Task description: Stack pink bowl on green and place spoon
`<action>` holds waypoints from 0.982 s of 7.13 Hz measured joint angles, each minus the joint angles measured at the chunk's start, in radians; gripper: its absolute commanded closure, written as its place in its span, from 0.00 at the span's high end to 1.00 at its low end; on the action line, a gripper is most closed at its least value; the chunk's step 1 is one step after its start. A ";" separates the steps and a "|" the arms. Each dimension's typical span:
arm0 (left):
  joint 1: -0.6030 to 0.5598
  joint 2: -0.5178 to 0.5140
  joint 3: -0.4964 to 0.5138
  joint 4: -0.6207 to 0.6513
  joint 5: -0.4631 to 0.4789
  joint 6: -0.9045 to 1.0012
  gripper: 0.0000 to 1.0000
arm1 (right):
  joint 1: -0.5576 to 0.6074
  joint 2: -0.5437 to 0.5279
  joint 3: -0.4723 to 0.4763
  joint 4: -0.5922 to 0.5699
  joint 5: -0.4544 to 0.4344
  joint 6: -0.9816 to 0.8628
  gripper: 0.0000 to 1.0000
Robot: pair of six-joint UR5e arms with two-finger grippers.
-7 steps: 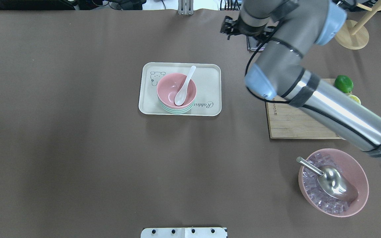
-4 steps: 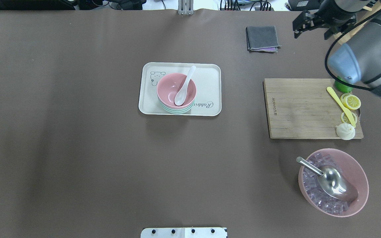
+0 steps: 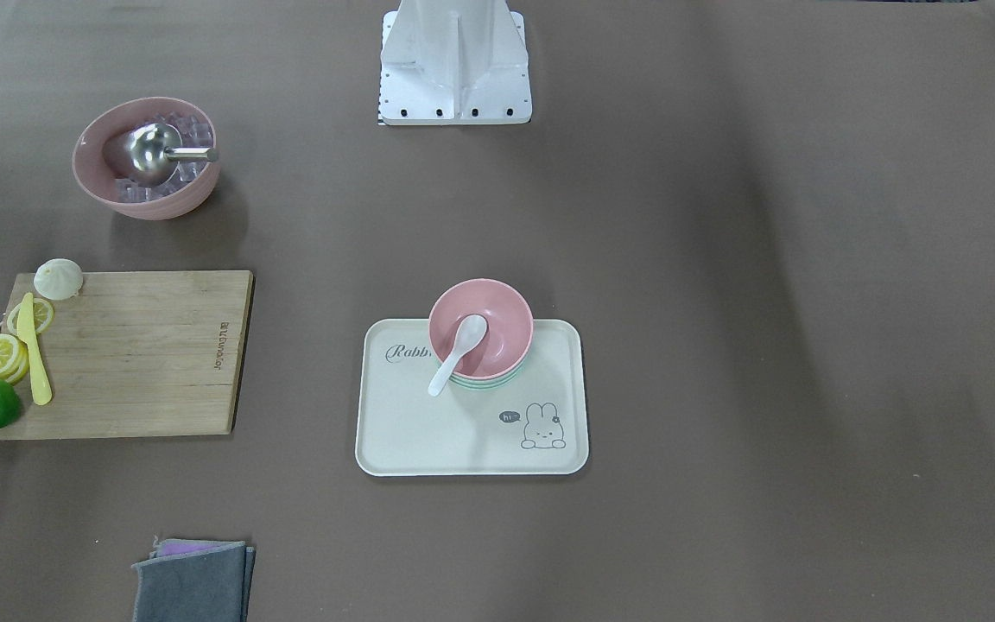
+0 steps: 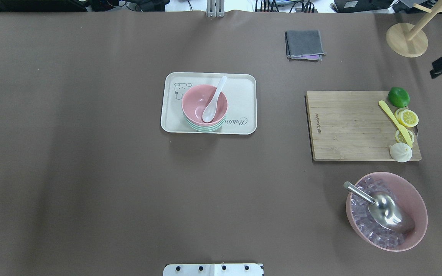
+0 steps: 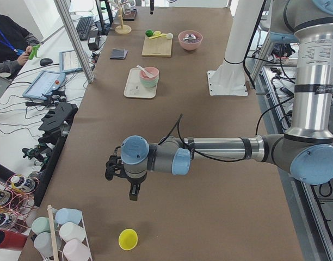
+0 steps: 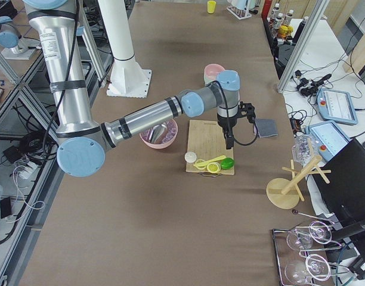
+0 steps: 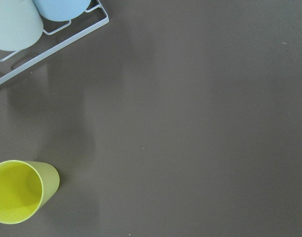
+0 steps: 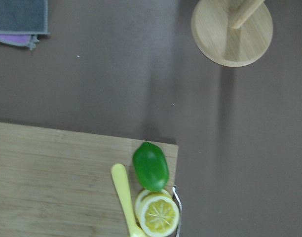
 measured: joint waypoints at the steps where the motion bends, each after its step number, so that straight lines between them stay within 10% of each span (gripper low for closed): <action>1: 0.005 0.021 -0.034 -0.001 -0.003 -0.003 0.98 | 0.069 -0.080 0.001 0.000 0.027 -0.142 1.00; 7: 0.008 0.079 -0.038 -0.030 -0.003 0.007 0.98 | 0.217 -0.339 -0.042 0.012 0.047 -0.362 1.00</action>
